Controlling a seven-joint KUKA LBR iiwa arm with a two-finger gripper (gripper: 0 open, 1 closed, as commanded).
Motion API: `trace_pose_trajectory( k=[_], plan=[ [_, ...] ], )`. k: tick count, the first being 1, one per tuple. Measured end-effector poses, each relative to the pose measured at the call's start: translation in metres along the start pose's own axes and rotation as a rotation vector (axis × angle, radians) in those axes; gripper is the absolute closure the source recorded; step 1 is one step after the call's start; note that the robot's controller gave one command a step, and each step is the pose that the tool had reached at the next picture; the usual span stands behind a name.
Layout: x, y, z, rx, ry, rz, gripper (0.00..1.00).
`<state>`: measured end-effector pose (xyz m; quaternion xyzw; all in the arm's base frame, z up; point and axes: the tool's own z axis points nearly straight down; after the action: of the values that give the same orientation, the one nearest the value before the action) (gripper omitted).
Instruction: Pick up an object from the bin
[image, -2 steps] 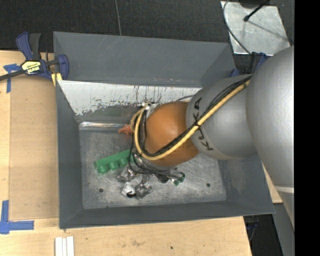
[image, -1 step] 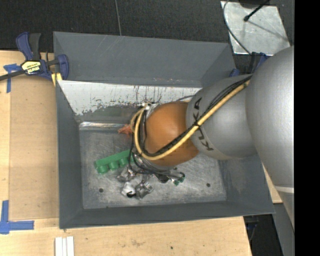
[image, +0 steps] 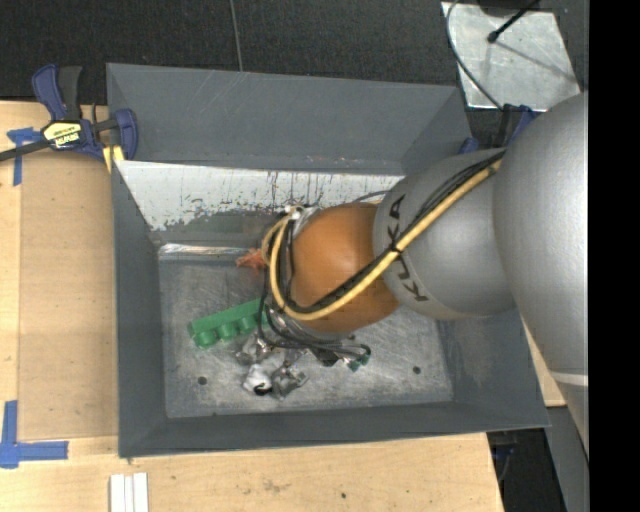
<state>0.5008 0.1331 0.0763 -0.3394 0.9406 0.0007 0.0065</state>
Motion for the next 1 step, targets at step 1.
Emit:
trace_pose_trajectory(
  k=[1],
  plan=[
    [-0.0008,-0.0018,-0.0407,-0.001,0.007,0.009,1.00]
  ],
)
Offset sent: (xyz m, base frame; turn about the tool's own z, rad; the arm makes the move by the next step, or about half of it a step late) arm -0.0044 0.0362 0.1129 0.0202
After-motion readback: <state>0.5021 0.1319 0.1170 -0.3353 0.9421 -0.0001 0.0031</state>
